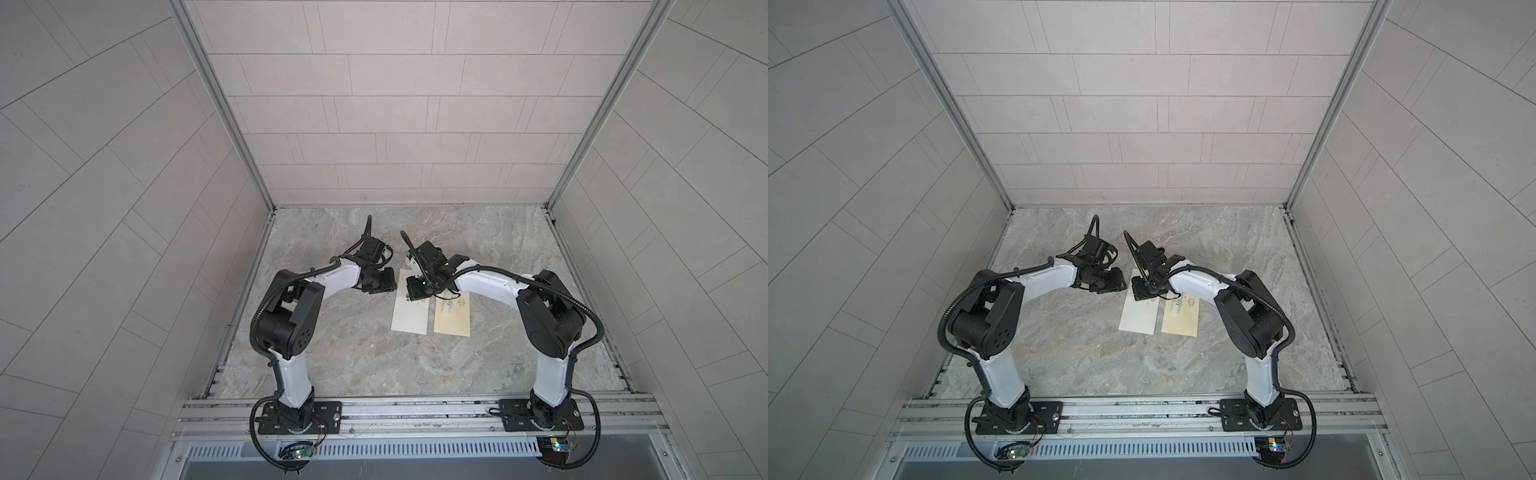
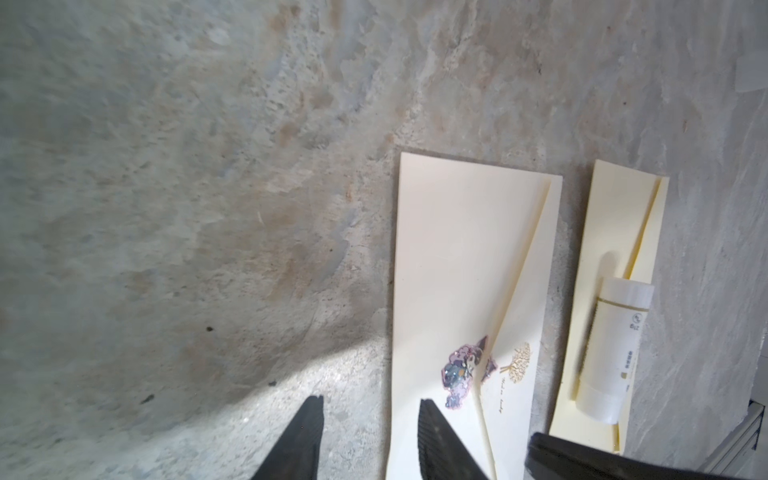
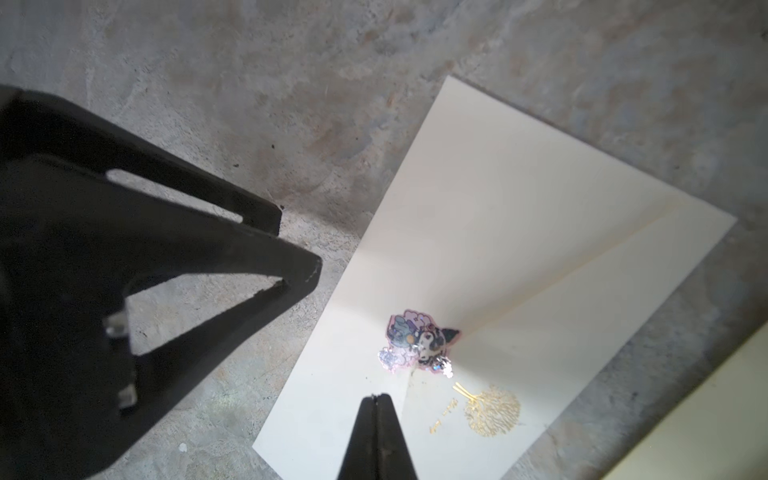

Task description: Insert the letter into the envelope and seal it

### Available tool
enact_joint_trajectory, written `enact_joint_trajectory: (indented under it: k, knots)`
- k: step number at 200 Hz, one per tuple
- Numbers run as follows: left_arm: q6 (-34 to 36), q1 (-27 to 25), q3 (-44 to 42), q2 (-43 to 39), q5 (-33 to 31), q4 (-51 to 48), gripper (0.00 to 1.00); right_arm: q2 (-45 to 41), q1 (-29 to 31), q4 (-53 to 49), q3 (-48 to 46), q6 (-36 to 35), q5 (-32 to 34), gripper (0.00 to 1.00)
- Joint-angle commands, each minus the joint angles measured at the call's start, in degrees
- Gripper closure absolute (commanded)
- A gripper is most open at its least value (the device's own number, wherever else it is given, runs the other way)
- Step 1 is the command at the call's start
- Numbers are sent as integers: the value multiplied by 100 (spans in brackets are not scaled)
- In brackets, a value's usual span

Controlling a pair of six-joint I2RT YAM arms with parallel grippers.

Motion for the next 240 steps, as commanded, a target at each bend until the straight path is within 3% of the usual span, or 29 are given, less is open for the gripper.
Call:
enact_joint_trajectory:
  k: [1, 62, 145, 181, 203, 240]
  knots:
    - [97, -41, 196, 127, 0, -197, 57, 133, -16, -143, 26, -27, 249, 96]
    - [147, -80, 292, 225, 73, -242, 57, 781, 2, -310, 63, 83, 386, 98]
    - [145, -83, 429, 361, 46, -400, 57, 1553, 463, -1817, 859, -127, 1882, 99]
    - [143, -61, 361, 211, -245, -446, 57, 1913, 489, -1990, 1076, -218, 1641, 99]
    - [144, -9, 258, 23, -492, -378, 56, 1577, 487, -1537, 914, -407, 1291, 100]
    - [433, -49, 212, -245, -619, -333, 53, 38, 385, -278, 274, -268, 1094, 97]
